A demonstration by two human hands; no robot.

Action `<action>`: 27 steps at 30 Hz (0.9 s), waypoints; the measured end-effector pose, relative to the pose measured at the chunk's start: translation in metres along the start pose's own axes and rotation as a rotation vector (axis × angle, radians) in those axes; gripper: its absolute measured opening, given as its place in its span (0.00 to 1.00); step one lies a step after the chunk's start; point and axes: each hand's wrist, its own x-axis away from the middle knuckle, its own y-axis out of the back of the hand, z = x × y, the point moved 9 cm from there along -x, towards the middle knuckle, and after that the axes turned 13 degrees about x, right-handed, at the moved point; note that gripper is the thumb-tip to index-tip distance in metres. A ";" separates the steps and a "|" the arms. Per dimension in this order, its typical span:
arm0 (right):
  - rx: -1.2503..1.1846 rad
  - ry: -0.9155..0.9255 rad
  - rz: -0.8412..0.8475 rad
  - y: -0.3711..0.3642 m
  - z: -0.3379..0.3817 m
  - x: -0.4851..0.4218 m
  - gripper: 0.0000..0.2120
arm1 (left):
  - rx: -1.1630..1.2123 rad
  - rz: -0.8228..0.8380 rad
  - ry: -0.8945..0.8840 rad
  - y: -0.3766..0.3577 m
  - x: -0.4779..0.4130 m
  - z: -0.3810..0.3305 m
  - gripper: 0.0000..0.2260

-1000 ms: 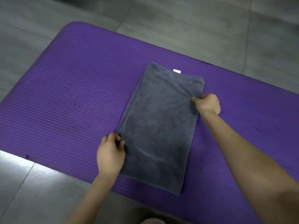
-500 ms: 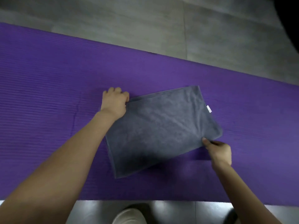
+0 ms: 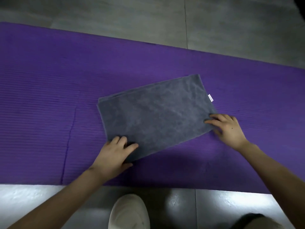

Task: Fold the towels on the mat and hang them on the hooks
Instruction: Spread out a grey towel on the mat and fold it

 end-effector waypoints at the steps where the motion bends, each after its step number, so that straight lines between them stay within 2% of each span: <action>1: -0.007 -0.022 -0.016 0.003 -0.003 0.001 0.17 | -0.012 -0.006 0.008 0.001 0.001 0.002 0.26; 4: -0.033 -0.069 -0.042 0.013 -0.003 0.011 0.17 | 0.067 0.027 0.001 0.008 0.004 0.010 0.16; 6: -0.090 -0.048 0.078 0.007 0.005 0.022 0.14 | 0.205 0.158 0.098 0.012 0.008 0.028 0.10; 7: -0.163 -0.019 0.251 0.000 0.010 0.026 0.16 | 0.249 0.239 0.160 0.015 0.012 0.038 0.10; 10: -0.561 0.026 0.950 -0.018 0.036 0.062 0.17 | 0.420 0.526 0.315 0.023 0.030 0.062 0.08; 11: -0.649 0.040 1.062 -0.013 0.042 0.068 0.16 | 0.522 0.579 0.339 0.028 0.035 0.066 0.10; 12: -0.685 0.037 1.094 -0.007 0.043 0.068 0.14 | 0.635 0.582 0.357 0.034 0.037 0.069 0.10; 14: -0.770 -0.025 0.982 0.007 0.036 0.051 0.13 | 0.850 0.430 0.394 0.053 0.032 0.080 0.07; 16: -0.922 -0.179 0.784 0.018 0.017 0.028 0.14 | 1.007 0.151 0.427 0.076 0.019 0.094 0.06; 18: -0.998 -0.304 0.605 0.024 -0.002 0.006 0.14 | 1.021 -0.074 0.448 0.090 0.005 0.109 0.05; 20: -1.012 -0.396 0.514 0.019 -0.016 -0.011 0.14 | 1.006 -0.209 0.464 0.097 -0.013 0.121 0.06; 23: -0.953 -0.460 0.483 0.001 -0.025 -0.035 0.14 | 0.922 -0.291 0.489 0.094 -0.041 0.137 0.08; 27: -0.881 -0.508 0.505 -0.024 -0.028 -0.054 0.12 | 0.708 -0.273 0.575 0.076 -0.066 0.156 0.04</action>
